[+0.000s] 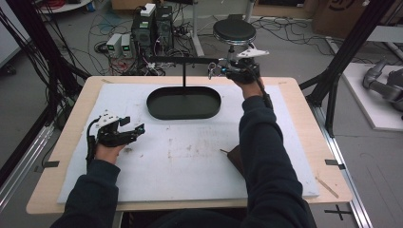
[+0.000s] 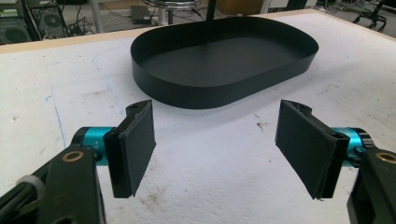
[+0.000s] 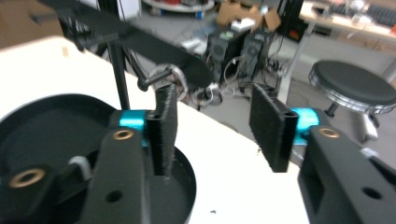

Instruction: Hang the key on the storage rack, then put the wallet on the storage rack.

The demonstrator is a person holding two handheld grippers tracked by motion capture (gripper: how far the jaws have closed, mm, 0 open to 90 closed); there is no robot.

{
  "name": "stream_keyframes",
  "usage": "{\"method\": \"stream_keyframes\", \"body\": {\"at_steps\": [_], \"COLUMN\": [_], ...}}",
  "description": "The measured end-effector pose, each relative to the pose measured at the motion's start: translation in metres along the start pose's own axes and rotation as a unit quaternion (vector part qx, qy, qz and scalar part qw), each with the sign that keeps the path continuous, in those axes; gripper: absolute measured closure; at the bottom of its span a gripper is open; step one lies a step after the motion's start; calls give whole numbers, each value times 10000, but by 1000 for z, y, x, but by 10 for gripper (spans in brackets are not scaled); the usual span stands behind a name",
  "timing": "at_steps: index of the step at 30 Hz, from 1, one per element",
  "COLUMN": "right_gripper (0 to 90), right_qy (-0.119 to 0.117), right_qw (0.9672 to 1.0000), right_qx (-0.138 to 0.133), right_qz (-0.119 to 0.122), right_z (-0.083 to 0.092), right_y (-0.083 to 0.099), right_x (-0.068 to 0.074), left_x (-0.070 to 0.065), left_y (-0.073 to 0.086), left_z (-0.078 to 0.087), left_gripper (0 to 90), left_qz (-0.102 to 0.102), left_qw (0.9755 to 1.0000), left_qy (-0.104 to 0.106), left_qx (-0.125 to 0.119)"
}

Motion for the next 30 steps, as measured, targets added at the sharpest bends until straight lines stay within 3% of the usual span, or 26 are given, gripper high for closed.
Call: {"method": "stream_keyframes", "body": {"at_steps": [2,4,6,7,8,9,12,14,15,16,24,30], "right_gripper": [441,392,261,261,211,211,211,202,202,202,204,203], "right_qy": [-102,-108,19,19,104,104,130,289,289,322,108,32], "right_qw": [9999,9999,9994,9994,9990,9990,9988,9966,9966,9954,9952,9928], "right_qx": [-106,-41,231,231,345,345,347,607,607,720,790,931], "right_qz": [-86,33,255,255,250,250,335,481,481,537,570,752], "right_z": [21,42,70,70,86,86,104,114,114,118,126,140], "right_y": [2,6,21,21,35,35,62,89,89,103,141,179], "right_x": [-7,-12,-13,-13,-10,-10,-2,7,7,13,35,71], "left_x": [0,-1,-1,0,0,0,1,2,2,2,0,1], "left_y": [0,0,-1,-2,-3,-4,-6,-6,-6,-5,-5,-4], "left_z": [0,0,1,1,2,4,7,8,8,7,6,6], "left_gripper": [284,276,239,239,211,211,199,199,199,199,202,203], "left_qz": [-9,-17,-20,5,43,33,49,70,101,88,28,64], "left_qw": [10000,10000,10000,9999,9997,9996,9992,9991,9992,9993,9996,9996], "left_qy": [35,47,6,-19,-24,-23,-56,-48,-31,-24,-82,-121], "left_qx": [-9,-37,-74,-140,-222,-286,-401,-418,-394,-357,-268,-262]}}
Point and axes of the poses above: each handheld gripper's, and its own axes: z roughly backward along the jaws, y roughly out of its underside, x roughly to its left, the point moved 6 cm from there along -z, roughly forward along the jaws, and after that the axes turned 13 degrees about x, right-handed, at the moved point
